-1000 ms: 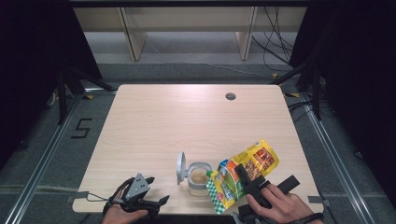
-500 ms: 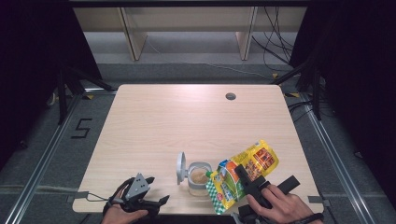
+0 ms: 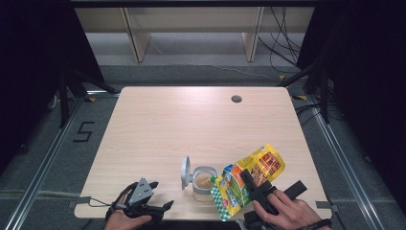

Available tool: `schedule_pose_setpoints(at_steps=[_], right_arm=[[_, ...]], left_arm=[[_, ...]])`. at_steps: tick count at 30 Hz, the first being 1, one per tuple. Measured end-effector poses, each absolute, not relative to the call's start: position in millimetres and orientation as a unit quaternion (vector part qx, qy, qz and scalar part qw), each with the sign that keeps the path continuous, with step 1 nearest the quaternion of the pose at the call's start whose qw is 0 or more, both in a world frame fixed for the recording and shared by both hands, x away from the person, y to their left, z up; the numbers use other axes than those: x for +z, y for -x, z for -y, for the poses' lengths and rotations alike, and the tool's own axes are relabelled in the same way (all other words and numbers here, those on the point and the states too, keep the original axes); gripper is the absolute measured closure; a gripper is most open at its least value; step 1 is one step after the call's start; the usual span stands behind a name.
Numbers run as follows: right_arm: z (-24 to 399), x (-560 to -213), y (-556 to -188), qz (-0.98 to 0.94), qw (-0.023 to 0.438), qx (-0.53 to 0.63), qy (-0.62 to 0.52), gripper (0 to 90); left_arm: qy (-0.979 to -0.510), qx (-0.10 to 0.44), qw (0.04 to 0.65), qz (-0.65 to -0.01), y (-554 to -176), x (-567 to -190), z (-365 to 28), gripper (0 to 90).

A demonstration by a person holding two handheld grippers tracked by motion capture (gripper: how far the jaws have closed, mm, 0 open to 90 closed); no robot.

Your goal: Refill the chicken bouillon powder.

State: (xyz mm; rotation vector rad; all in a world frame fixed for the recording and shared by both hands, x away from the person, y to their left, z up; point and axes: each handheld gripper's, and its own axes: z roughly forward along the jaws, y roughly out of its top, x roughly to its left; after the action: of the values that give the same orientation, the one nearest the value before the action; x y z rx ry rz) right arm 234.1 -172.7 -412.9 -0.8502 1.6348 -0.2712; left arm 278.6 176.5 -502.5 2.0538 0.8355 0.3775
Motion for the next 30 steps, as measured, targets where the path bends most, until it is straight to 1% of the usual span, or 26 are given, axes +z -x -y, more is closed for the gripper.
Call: schedule_pose_setpoints(at_steps=[7,8,10,11,22,24,30], right_arm=[[171.8,-412.2,-233.2,-0.697,0.606,-0.111,0.366,67.3],[172.3,-412.2,-233.2,-0.702,0.603,-0.112,0.362,67.3],[171.7,-410.9,-233.7,-0.706,0.594,-0.118,0.368,67.3],[172.0,-411.1,-233.6,-0.701,0.6,-0.116,0.368,67.3],[171.7,-409.7,-233.0,-0.7,0.602,-0.118,0.366,67.4],[172.3,-409.8,-233.5,-0.701,0.6,-0.117,0.367,67.4],[172.3,-409.8,-233.5,-0.701,0.6,-0.116,0.367,67.4]], left_arm=[[-0.821,0.15,0.435,-0.339,-278.3,-502.8,-176.0,16.0],[-0.815,0.149,0.441,-0.344,-278.0,-503.4,-174.7,16.0],[-0.822,0.151,0.433,-0.337,-278.5,-502.8,-176.0,16.0],[-0.824,0.151,0.431,-0.335,-278.6,-502.5,-176.4,16.0],[-0.824,0.152,0.431,-0.335,-278.7,-502.6,-176.5,16.0],[-0.815,0.149,0.441,-0.344,-278.0,-503.5,-174.6,16.0],[-0.824,0.152,0.431,-0.335,-278.6,-502.6,-176.5,16.0]])
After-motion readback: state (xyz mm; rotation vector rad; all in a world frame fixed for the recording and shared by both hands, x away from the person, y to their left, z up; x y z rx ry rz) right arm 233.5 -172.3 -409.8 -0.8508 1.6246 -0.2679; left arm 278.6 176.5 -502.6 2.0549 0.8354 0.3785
